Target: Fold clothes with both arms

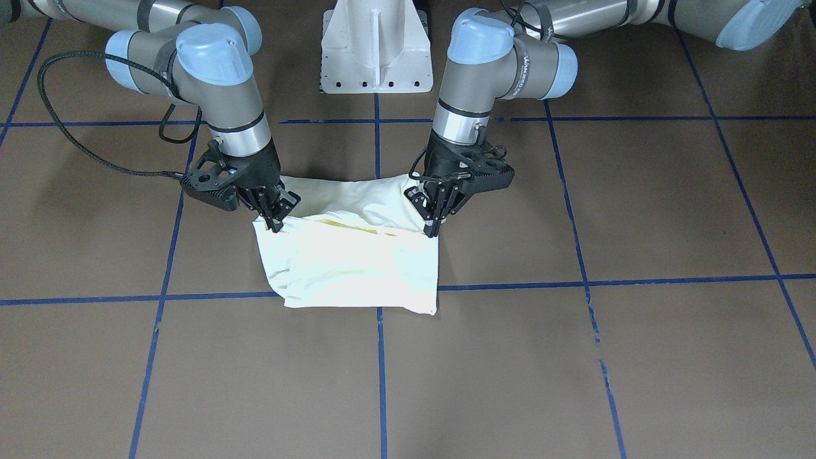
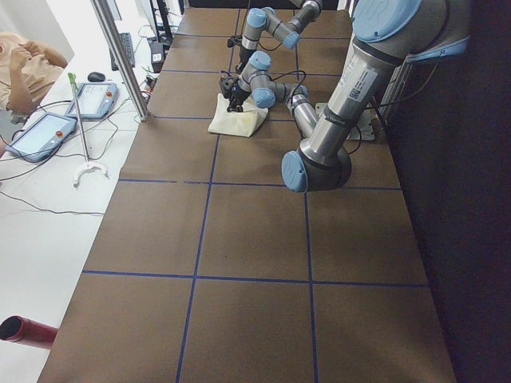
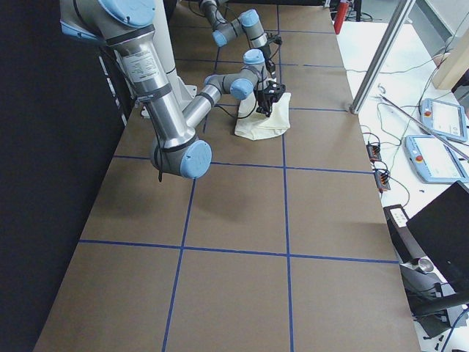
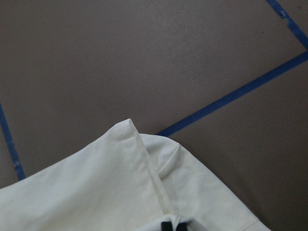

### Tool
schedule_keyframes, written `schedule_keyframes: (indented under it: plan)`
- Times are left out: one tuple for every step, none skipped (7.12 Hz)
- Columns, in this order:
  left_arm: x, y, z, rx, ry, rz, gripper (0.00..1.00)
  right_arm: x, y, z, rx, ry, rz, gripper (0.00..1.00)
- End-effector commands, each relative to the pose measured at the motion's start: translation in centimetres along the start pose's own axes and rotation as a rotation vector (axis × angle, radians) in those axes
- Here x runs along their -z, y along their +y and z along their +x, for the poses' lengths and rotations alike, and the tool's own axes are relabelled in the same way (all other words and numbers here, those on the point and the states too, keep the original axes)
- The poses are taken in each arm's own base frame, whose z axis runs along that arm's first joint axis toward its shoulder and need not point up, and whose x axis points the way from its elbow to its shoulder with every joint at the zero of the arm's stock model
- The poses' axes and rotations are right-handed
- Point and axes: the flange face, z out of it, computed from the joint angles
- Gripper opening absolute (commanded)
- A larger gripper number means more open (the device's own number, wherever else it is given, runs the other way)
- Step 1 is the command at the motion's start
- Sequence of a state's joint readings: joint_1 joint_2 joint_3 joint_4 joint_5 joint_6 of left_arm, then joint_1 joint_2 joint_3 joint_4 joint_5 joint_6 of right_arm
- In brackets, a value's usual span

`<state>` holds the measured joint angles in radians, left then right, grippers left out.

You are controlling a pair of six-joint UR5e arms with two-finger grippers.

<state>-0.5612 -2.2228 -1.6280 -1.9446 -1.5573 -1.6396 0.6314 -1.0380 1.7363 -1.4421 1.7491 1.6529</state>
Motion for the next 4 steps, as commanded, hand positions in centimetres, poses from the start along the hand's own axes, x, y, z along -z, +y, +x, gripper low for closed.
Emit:
schedule_keyframes:
  plan:
    - [-3.2, -1.5, -0.9, -0.049, 0.068, 0.016, 0.03, -3.1, -1.0, -1.6, 0.001, 0.036, 0.002, 0.00]
    - [-3.1, -3.1, -0.9, -0.073, 0.082, 0.036, 0.19, -4.2, -1.9, -1.4, 0.001, 0.041, 0.009, 0.00]
    - [-2.0, -5.9, -0.7, -0.086, 0.157, 0.063, 0.54, -4.9, -2.5, -1.2, 0.009, 0.042, 0.013, 0.00]
    - [-0.7, -7.5, -2.0, -0.093, 0.225, -0.026, 0.54, -5.7, -2.7, -1.0, 0.009, 0.051, 0.012, 0.00]
